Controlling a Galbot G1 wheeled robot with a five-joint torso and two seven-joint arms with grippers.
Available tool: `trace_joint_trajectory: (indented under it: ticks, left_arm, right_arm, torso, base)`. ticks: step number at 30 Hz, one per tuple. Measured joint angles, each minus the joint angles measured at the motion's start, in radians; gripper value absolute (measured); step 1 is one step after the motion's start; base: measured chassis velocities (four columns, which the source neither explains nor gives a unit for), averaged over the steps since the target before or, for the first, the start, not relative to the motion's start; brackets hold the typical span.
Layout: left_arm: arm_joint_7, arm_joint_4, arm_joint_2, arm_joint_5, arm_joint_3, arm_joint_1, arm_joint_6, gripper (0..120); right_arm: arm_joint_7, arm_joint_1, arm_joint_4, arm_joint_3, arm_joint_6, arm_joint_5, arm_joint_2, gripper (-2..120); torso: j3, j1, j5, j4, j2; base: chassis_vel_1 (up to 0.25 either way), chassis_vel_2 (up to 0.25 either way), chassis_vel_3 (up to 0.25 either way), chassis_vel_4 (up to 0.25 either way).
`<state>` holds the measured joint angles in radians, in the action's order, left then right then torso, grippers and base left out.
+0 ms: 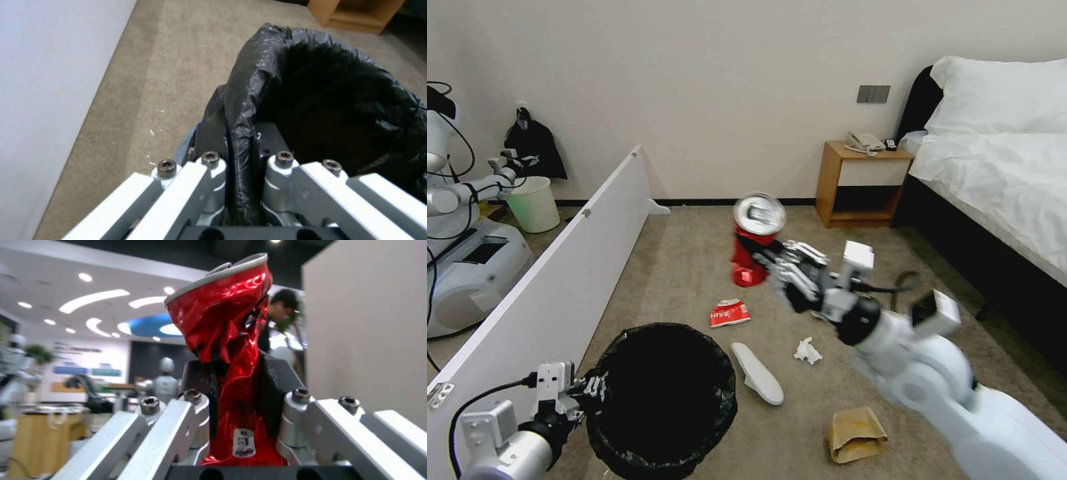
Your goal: Pick up the trash bin, then pick up the garbage from the floor and place it into the trash bin.
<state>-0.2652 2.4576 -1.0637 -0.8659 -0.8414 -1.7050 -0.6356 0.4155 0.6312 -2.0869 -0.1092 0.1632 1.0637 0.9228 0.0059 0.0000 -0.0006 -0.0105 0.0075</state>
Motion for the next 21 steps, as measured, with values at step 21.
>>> trace_joint_trajectory:
  ticks: [21]
  left_arm:
    - [-0.024,0.002,0.008,-0.051,0.003,-0.009,-0.019,5]
  right_arm:
    - [0.01,-0.101,0.018,-0.289,-0.004,0.031,0.029,17]
  torso:
    - [0.0,0.0,0.0006,0.0,0.0]
  base:
    - [0.0,0.0,0.0,0.0]
